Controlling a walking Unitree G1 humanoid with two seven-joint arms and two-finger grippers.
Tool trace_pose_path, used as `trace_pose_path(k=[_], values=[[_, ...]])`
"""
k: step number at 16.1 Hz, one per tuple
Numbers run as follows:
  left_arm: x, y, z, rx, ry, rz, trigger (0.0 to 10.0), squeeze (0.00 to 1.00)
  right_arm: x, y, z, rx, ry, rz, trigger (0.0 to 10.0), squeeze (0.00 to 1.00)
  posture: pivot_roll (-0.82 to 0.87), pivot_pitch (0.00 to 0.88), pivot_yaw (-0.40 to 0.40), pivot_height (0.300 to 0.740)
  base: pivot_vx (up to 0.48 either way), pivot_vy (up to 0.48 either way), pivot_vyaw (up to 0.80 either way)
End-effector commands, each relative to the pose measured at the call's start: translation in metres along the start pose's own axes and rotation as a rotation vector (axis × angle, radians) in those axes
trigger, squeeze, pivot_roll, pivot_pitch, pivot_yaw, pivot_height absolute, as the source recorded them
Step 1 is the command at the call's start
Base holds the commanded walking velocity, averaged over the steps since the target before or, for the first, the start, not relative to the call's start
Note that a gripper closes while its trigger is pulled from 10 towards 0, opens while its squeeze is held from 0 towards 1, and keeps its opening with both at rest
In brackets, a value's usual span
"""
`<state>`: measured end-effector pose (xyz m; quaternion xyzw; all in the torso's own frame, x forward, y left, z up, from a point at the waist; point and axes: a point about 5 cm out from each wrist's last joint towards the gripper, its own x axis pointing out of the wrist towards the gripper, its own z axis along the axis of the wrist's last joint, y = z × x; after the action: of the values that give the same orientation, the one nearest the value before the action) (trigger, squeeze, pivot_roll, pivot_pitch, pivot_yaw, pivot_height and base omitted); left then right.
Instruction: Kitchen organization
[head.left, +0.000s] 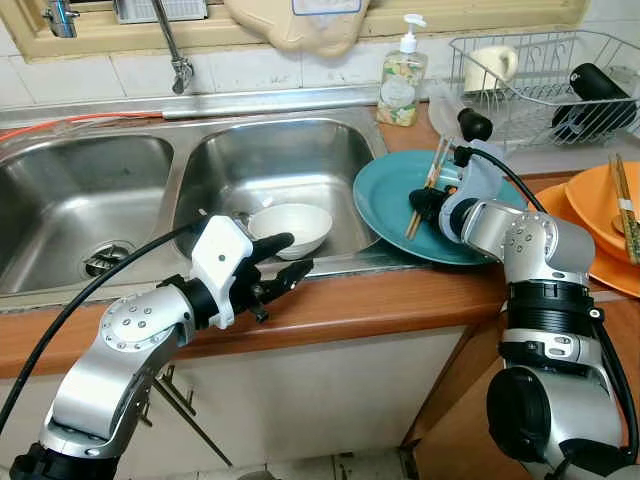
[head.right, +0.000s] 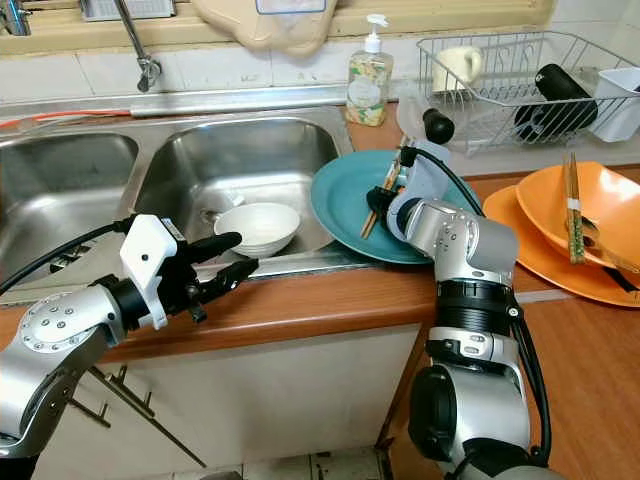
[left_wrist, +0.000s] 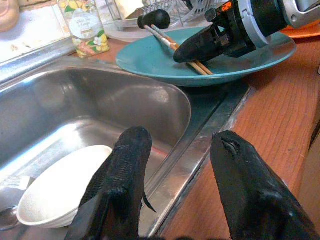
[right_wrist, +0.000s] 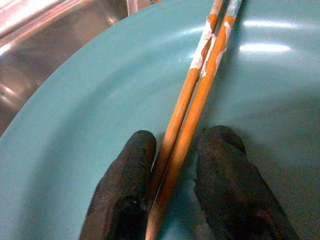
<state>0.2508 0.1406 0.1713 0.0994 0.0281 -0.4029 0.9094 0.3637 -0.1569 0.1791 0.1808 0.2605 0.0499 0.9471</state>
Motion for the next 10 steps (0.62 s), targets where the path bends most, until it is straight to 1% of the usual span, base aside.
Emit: trace_pose_path(k=[1,3,10], values=[[-0.0005,-0.0003,0.0035,0.027,0.003,-0.003,10.0,0.00,0.0030,0.0036,-0.0043,0.020,0.032,0.015,0.0,0.00,0.02,0.000,0.045,0.740,0.000,0.000,0.00],[0.0003,-0.0004,0.0035,0.031,0.003,-0.003,10.0,0.00,0.0038,0.0028,-0.0037,0.019,0.031,0.007,0.0,0.00,0.02,0.000,0.047,0.740,0.000,0.000,0.00],[0.0011,-0.0002,0.0043,0.042,0.000,-0.002,10.0,0.00,0.0011,-0.0008,0.0021,0.070,0.011,0.011,0.0,0.00,0.02,0.000,0.049,0.740,0.000,0.000,0.00]])
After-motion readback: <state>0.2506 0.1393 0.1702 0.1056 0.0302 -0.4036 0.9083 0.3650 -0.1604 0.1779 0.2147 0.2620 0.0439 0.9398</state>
